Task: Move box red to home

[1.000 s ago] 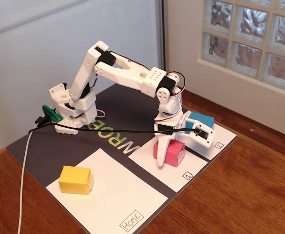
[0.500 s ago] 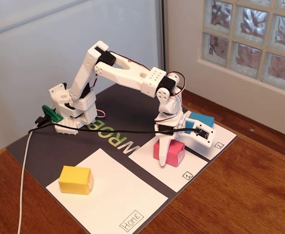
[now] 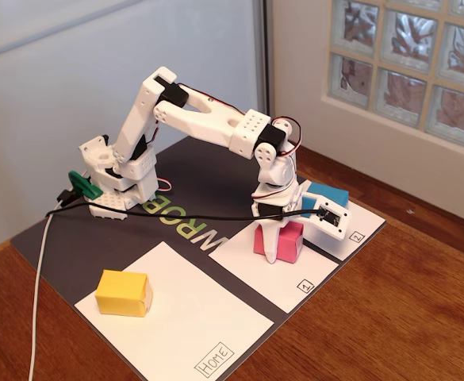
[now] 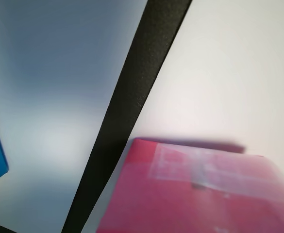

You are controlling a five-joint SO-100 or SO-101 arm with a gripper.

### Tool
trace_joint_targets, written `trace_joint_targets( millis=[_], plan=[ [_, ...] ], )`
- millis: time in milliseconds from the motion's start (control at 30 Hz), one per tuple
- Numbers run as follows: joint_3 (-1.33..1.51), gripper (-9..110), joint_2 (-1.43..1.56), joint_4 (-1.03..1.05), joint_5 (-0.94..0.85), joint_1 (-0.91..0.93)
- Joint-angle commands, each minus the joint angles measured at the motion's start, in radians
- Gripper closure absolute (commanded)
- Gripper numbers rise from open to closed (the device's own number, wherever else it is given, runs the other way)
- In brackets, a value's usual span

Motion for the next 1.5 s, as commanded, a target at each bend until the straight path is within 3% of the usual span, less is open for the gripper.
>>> trace_joint_targets(
  millis=[0, 467, 933, 1467],
  plan=[
    [-0.012, 83, 0.072, 0.02, -0.017, 0.014],
    [-0.135, 102, 0.149, 0.183, -0.084, 0.028],
    [-0.44, 102, 0.152, 0.39, -0.138, 0.054],
    [-0.446, 102, 0.27, 0.466, -0.206, 0.25]
  ],
)
